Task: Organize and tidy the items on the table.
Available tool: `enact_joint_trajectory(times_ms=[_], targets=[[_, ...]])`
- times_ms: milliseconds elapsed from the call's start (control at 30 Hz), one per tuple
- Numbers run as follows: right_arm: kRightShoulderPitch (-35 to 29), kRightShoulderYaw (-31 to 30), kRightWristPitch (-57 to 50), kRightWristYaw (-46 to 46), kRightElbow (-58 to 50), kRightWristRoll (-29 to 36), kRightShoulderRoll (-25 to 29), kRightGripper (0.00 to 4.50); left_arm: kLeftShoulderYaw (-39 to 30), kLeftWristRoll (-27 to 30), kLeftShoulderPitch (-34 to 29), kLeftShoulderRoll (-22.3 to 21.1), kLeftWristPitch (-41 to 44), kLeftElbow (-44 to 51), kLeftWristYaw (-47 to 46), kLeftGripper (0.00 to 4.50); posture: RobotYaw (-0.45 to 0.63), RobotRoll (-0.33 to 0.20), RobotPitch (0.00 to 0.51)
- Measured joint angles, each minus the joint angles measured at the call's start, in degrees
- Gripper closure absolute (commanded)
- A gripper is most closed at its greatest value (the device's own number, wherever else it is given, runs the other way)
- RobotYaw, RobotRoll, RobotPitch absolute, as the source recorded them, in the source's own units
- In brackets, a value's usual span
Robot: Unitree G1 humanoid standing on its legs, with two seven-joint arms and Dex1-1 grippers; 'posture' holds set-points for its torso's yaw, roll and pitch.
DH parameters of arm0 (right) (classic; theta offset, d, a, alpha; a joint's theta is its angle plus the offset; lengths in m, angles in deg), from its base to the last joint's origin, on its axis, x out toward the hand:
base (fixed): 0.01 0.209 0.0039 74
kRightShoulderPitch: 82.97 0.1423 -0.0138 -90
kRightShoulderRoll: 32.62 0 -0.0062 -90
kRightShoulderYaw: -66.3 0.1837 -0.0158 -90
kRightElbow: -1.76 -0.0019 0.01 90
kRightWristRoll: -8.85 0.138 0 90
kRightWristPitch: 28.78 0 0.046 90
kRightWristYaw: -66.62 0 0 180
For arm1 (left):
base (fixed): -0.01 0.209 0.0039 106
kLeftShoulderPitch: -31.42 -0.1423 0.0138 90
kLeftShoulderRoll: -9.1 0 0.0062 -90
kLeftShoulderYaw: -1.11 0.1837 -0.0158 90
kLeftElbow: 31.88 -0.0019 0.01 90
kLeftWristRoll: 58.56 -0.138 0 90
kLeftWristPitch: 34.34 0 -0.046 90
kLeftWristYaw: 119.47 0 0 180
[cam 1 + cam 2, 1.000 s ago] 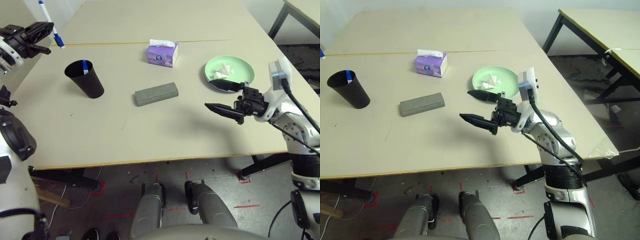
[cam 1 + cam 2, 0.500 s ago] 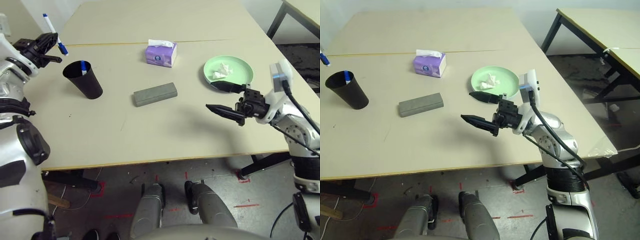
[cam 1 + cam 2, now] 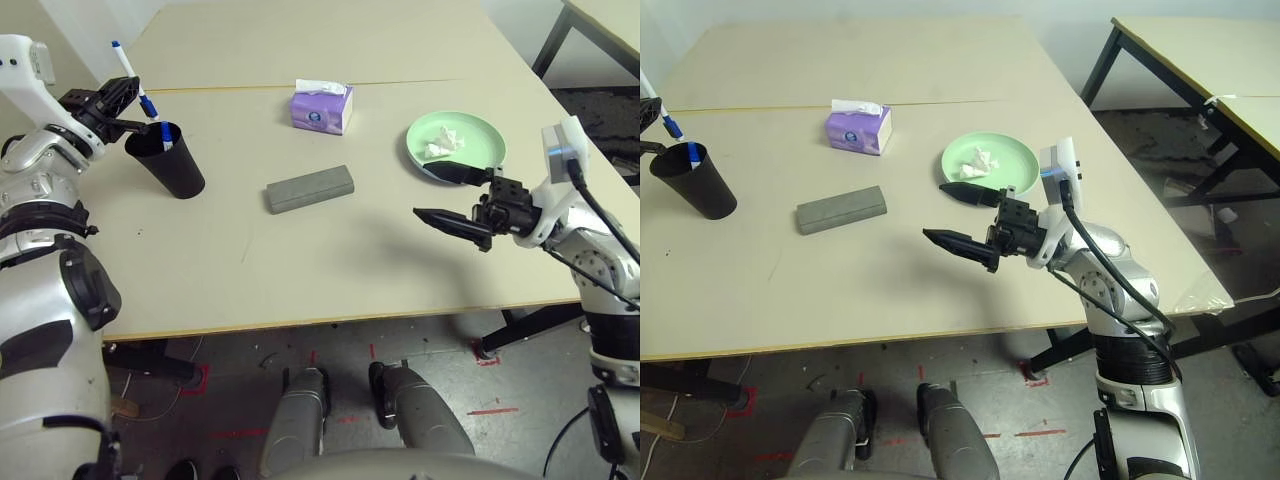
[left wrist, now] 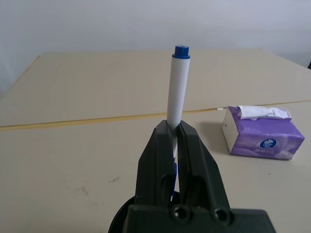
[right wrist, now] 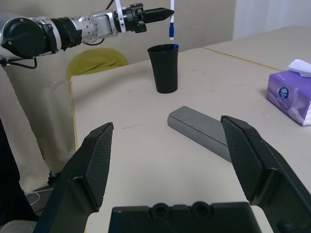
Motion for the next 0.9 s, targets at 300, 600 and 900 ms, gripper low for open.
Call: enact_joint_trajectory(times_ms=[300,600,900], targets=[[0.21,0.03,0.01,-0.07,0.25,0.0,0.3,0.0,-0.93,0.1,-1.16,-0.79,-0.02,0.0,0.03,0.75,-0.09,0.0,0.173],[1.43,0.02,0.14,-0.45,1.64,-0.08,0.12,0.0,-1.73,0.36,-1.22,-1.98,0.15,0.0,1.24,0.03,-0.09,0.0,0.172],[5.22,2.76,-5.68,5.48,-0.4,3.48,0.23,0.0,-3.38,3.93,-1.17,-4.58,5.37,0.93,8.6,0.03,-0.1,0.0,0.182]])
